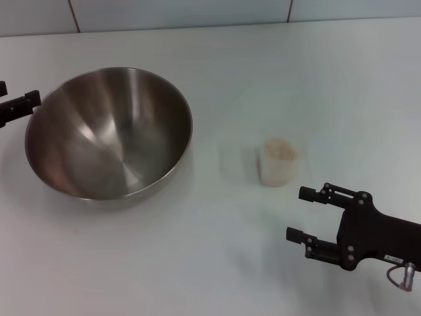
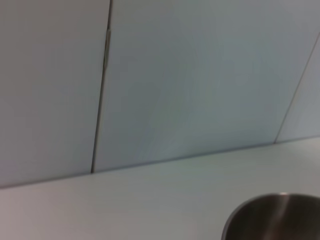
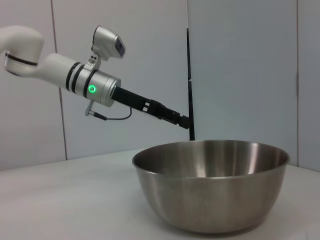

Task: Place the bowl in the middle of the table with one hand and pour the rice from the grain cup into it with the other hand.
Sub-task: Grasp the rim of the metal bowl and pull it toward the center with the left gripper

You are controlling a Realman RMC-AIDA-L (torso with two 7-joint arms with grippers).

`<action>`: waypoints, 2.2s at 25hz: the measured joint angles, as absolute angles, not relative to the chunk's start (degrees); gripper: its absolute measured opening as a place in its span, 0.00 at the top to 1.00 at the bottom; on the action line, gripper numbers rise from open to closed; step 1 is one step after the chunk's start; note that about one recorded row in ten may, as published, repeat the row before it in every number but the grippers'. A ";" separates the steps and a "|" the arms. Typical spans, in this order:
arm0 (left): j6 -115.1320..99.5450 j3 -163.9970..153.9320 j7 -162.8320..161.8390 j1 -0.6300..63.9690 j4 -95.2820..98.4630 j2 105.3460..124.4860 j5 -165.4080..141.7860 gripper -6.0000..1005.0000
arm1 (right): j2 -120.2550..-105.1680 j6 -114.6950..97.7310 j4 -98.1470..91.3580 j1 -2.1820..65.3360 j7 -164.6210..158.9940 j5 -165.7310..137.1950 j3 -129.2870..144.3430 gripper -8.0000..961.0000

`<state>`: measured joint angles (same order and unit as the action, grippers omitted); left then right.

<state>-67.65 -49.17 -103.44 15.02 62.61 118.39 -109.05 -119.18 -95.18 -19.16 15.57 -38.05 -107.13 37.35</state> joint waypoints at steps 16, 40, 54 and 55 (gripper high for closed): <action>-72.88 -50.78 -126.04 21.68 70.00 118.46 -130.68 0.29 | -119.18 -95.08 -19.02 15.64 -37.77 -107.13 37.35 0.27; -75.60 -52.13 -130.82 25.47 69.52 118.57 -139.87 0.32 | -119.18 -94.48 -18.63 15.74 -37.61 -107.14 37.35 0.27; -75.59 -52.11 -131.31 25.81 68.60 118.46 -140.01 0.33 | -119.18 -94.48 -18.63 15.82 -37.61 -107.14 37.35 0.27; -75.58 -52.11 -131.83 26.02 68.25 118.30 -140.02 0.33 | -119.18 -94.48 -18.63 15.82 -37.61 -107.14 37.35 0.27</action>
